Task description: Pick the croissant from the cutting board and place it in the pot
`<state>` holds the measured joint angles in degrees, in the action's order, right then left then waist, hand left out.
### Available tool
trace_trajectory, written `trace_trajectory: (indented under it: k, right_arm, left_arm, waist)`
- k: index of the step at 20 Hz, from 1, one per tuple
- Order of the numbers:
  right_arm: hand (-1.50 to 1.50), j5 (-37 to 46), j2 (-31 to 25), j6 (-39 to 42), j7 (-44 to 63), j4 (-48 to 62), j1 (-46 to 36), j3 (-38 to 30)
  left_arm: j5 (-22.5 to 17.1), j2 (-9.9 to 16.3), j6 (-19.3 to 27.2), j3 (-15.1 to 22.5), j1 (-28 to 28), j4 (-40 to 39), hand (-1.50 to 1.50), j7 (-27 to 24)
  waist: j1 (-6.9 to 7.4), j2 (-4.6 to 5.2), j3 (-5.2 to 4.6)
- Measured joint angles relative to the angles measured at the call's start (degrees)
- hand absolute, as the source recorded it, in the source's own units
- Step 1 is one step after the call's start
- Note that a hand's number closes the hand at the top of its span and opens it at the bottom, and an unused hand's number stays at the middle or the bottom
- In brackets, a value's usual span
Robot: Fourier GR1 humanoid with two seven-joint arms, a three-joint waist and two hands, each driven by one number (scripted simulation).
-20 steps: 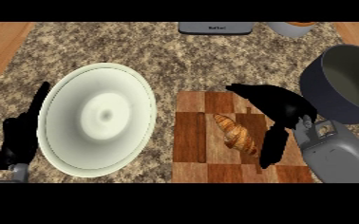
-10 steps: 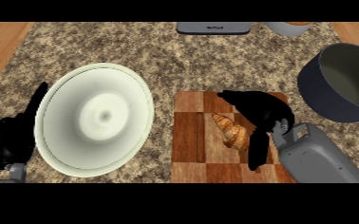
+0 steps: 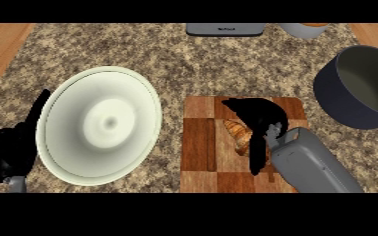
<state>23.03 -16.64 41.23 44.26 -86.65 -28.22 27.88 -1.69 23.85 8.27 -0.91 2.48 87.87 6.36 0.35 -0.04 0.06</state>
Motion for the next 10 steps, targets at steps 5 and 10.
trace_trajectory:
  k: [5,10]
  right_arm:
    - [-1.5,4.96,2.28,0.28,-1.54,2.29,1.0,0.06]
    - [-1.5,8.77,3.44,0.68,-4.21,3.9,1.95,-1.33]
  left_arm:
    - [1.94,-1.49,-0.46,-0.51,-0.52,1.27,0.0,1.27]
    - [3.0,-2.74,-1.64,-1.69,0.07,2.18,0.0,1.89]
  waist:
    - [-0.03,-0.03,0.05]
    - [-0.07,-0.04,0.06]
